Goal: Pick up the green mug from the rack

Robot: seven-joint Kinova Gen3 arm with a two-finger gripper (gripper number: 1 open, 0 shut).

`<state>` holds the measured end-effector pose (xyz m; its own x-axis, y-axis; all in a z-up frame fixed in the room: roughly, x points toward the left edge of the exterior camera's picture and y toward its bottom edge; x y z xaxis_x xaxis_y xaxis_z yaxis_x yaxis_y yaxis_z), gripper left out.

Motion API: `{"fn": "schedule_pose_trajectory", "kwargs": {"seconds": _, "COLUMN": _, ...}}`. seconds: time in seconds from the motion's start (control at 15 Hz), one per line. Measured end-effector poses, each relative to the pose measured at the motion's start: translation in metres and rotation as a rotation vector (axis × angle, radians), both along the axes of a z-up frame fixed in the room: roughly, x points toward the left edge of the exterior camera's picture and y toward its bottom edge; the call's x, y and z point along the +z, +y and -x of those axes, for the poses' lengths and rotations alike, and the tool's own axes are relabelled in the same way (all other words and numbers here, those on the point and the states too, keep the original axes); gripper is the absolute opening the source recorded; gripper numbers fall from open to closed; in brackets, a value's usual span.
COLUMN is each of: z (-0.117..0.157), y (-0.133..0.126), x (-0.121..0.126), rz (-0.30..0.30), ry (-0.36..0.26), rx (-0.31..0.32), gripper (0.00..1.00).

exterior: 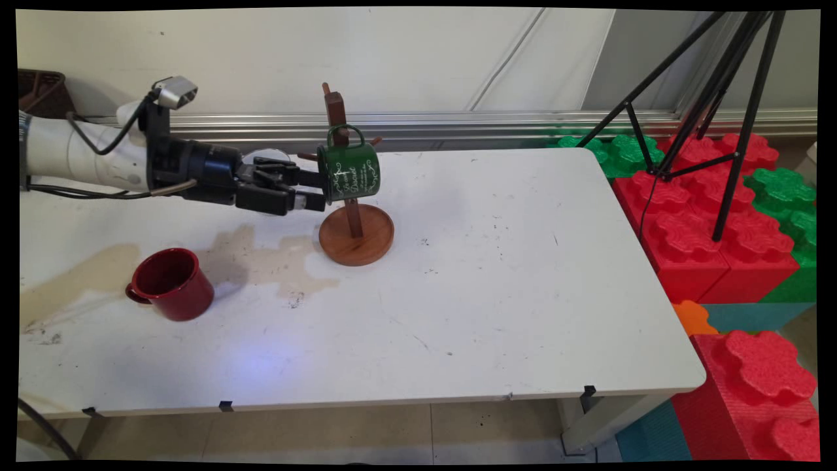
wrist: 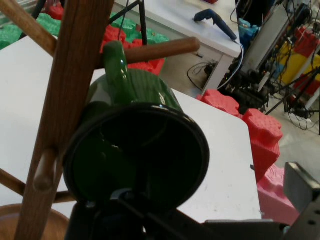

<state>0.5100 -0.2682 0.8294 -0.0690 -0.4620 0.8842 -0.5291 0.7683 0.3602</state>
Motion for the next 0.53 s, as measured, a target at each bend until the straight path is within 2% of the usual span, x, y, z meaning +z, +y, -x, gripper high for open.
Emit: {"fn": "schedule_pose_trajectory", "kwargs": {"seconds": 0.53, "z": 0.01, "y": -0.0072, "x": -0.0076, "rz": -0.004, "ry": 0.032, "rx": 0.023, "gripper": 1.0}}
